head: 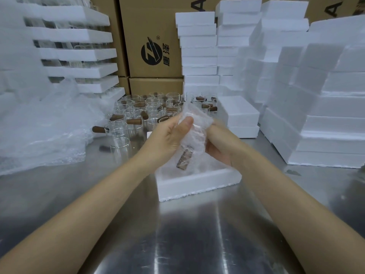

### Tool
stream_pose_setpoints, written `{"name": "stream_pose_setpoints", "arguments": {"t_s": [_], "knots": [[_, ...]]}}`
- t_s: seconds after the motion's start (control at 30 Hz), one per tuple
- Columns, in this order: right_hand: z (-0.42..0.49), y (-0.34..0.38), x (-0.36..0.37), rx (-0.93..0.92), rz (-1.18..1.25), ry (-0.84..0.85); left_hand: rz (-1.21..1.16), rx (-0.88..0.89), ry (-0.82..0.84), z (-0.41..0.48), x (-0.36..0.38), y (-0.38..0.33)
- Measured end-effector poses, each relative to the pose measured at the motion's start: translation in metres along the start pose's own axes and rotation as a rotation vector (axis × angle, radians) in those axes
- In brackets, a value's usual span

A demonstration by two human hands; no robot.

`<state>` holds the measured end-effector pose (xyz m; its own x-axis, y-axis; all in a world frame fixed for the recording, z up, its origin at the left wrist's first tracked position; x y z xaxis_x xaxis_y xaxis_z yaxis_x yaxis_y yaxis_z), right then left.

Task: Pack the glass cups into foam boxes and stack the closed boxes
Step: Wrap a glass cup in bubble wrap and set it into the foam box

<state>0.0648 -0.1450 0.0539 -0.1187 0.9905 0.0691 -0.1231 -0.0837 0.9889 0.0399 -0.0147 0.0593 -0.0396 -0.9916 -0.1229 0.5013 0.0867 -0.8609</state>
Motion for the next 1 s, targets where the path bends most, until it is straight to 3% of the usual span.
{"name": "stream_pose_setpoints", "arguments": {"t_s": [0.07,0.13,0.27,0.33,0.43,0.53,0.77,0.9,1.0], "knots": [[-0.001,0.004,-0.004,-0.033,-0.024,-0.063,0.164,0.116,-0.034,-0.005,0.005,-0.005],[-0.003,0.006,-0.005,-0.102,-0.108,-0.216,0.328,0.117,-0.066,-0.007,0.006,-0.002],[-0.010,0.012,0.003,-0.301,-0.399,-0.496,0.355,0.094,-0.066,-0.007,0.006,0.001],[-0.012,0.016,0.008,-0.340,-0.406,-0.488,0.283,0.093,-0.154,-0.003,-0.001,0.000],[-0.015,0.013,0.020,-0.352,-0.338,-0.333,0.143,-0.004,-0.316,0.003,-0.015,0.004],[-0.015,0.007,0.028,-0.375,-0.402,-0.276,0.151,-0.028,-0.353,0.005,-0.020,0.006],[-0.016,0.003,0.021,-0.425,-0.378,-0.505,0.387,0.186,-0.297,-0.002,-0.010,-0.004],[-0.011,0.000,0.008,-0.252,-0.242,-0.573,0.521,0.106,-0.252,-0.006,0.000,-0.002],[-0.006,-0.007,0.008,-0.022,0.162,-0.509,0.541,0.089,-0.324,-0.007,-0.004,-0.003]]}}
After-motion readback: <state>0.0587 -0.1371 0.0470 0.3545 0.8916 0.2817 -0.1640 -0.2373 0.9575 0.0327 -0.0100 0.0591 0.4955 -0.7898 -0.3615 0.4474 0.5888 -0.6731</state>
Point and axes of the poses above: each hand's wrist, its own z-axis towards the middle knuckle, its own x-axis out of the palm, y = z × x, the point moved 3 cm from there along z, towards the middle knuckle, and after that the axes turned 14 degrees about -y, right-handed, at the moved point
